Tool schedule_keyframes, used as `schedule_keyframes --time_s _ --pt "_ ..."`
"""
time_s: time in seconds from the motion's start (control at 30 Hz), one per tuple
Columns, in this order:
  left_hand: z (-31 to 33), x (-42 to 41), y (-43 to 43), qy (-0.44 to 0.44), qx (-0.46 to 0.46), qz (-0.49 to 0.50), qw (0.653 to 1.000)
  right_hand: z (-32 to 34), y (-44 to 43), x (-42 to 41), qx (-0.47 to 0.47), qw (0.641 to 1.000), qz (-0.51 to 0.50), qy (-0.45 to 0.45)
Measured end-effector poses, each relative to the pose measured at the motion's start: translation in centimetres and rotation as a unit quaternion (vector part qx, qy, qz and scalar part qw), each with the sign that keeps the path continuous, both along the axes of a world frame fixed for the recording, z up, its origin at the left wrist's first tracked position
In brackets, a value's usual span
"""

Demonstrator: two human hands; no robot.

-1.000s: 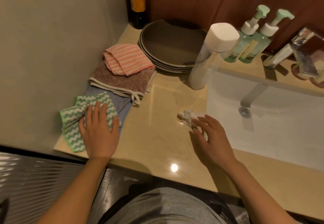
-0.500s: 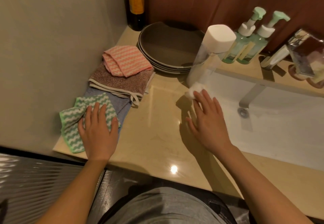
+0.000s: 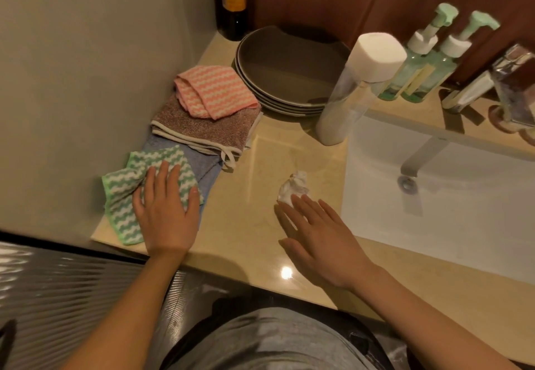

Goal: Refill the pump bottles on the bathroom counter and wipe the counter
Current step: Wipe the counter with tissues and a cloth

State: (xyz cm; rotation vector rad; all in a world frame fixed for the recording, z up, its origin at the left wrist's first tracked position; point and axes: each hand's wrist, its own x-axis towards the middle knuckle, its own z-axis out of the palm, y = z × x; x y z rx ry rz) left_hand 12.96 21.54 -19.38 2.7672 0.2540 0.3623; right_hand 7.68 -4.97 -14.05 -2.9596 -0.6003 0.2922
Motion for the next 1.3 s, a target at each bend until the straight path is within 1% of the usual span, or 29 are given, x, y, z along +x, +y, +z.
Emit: schedule_keyframes --time_s 0.1,0.2,0.37,0.47,0.73,0.9,1.03,1.1,1.2,1.3 --pt "0.0 0.0 0.0 -0.007 -0.002 0.003 1.0 0.1 0.3 1.1 -0.018 1.0 -0.011 -0.012" --pt "0.0 0.1 0.0 -0.009 -0.005 0.005 1.0 -0.5 0.5 2.1 -0.029 0.999 -0.011 0.025" --pt "0.1 0.2 -0.1 -0.011 -0.004 0.009 1.0 0.2 0.8 5.0 0.035 0.996 -0.061 0.047" --pt "0.1 0.3 -0.1 -0.01 -0.002 0.011 1.0 -0.4 0.7 8.0 0.013 0.997 -0.06 0.036" --pt "0.1 0.3 -0.1 -0.011 0.002 0.011 1.0 -1.5 2.3 14.6 0.028 0.992 -0.113 0.047" --pt "0.1 0.3 -0.1 -0.015 -0.002 0.012 1.0 -1.7 2.9 13.8 0.044 0.99 -0.131 -0.027" --pt "0.0 0.3 0.0 -0.014 0.003 0.012 1.0 -1.8 2.6 14.1 0.061 0.99 -0.127 -0.015" --pt "0.0 0.3 0.0 -0.012 0.004 0.012 1.0 -1.7 2.5 14.6 0.062 0.99 -0.119 -0.035" --pt "-0.1 0.3 0.0 -0.009 0.004 0.014 1.0 -1.4 2.4 15.5 0.049 0.988 -0.12 -0.081" --pt "-0.1 0.3 -0.1 -0.008 0.002 0.014 1.0 -1.3 2.3 16.3 0.016 0.985 -0.133 -0.109"
